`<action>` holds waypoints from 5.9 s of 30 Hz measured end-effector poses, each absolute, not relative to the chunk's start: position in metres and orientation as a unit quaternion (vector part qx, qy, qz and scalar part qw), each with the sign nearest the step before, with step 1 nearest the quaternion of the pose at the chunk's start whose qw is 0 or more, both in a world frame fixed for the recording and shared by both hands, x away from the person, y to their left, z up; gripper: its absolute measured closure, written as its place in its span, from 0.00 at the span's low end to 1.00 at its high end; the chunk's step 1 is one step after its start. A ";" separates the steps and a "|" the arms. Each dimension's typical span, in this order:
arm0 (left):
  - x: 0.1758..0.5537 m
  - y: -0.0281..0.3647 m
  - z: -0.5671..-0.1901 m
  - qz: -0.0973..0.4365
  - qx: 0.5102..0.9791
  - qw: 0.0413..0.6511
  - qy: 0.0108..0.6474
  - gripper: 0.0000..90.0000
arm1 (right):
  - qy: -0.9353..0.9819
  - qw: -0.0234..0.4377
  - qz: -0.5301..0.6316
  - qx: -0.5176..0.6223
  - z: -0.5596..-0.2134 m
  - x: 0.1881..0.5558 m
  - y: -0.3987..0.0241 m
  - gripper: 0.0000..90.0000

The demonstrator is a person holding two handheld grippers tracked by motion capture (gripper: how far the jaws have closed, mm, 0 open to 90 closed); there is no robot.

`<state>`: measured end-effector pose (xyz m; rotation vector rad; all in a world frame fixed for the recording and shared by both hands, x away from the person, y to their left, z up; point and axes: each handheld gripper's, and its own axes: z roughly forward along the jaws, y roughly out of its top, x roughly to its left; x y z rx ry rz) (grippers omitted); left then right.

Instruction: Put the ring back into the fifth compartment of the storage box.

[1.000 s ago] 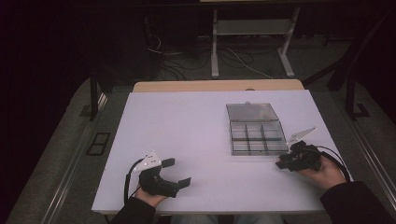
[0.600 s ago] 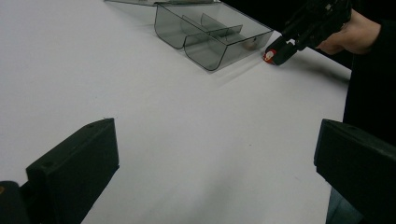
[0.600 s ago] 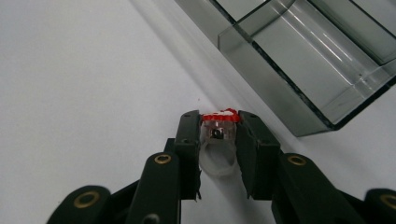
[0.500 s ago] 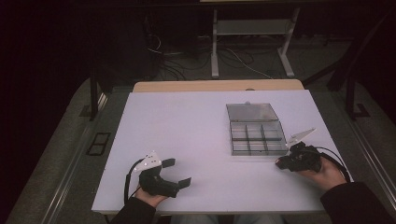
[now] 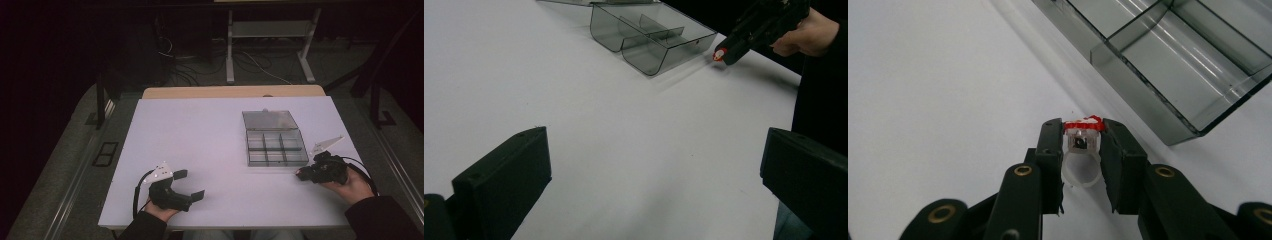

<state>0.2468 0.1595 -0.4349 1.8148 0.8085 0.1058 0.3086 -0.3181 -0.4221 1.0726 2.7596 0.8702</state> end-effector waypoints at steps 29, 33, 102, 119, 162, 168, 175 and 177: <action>0.247 0.160 -0.435 0.044 0.764 0.547 0.340 0.00 | 0.889 0.033 0.313 0.332 -0.374 0.315 -0.321 0.78; 0.247 0.160 -0.435 0.043 0.763 0.547 0.341 0.00 | 0.889 0.038 0.314 0.332 -0.368 0.318 -0.320 0.78; 0.247 0.160 -0.434 0.041 0.763 0.551 0.335 0.00 | 0.878 0.049 0.311 0.360 -0.364 0.395 -0.278 0.77; 0.247 0.159 -0.434 0.040 0.764 0.551 0.333 0.00 | 0.869 0.049 0.318 0.377 -0.387 0.407 -0.275 0.77; 0.247 0.157 -0.434 0.038 0.767 0.549 0.330 0.00 | 0.863 0.047 0.318 0.389 -0.415 0.419 -0.261 0.55; 0.247 0.157 -0.435 0.035 0.767 0.549 0.331 0.00 | 0.856 0.051 0.326 0.398 -0.406 0.407 -0.263 0.38; 0.247 0.157 -0.435 0.034 0.768 0.546 0.332 0.00 | 0.843 0.063 0.346 0.407 -0.394 0.392 -0.266 0.10; 0.247 0.157 -0.435 0.034 0.768 0.547 0.332 0.00 | 0.837 0.065 0.355 0.412 -0.392 0.386 -0.267 0.00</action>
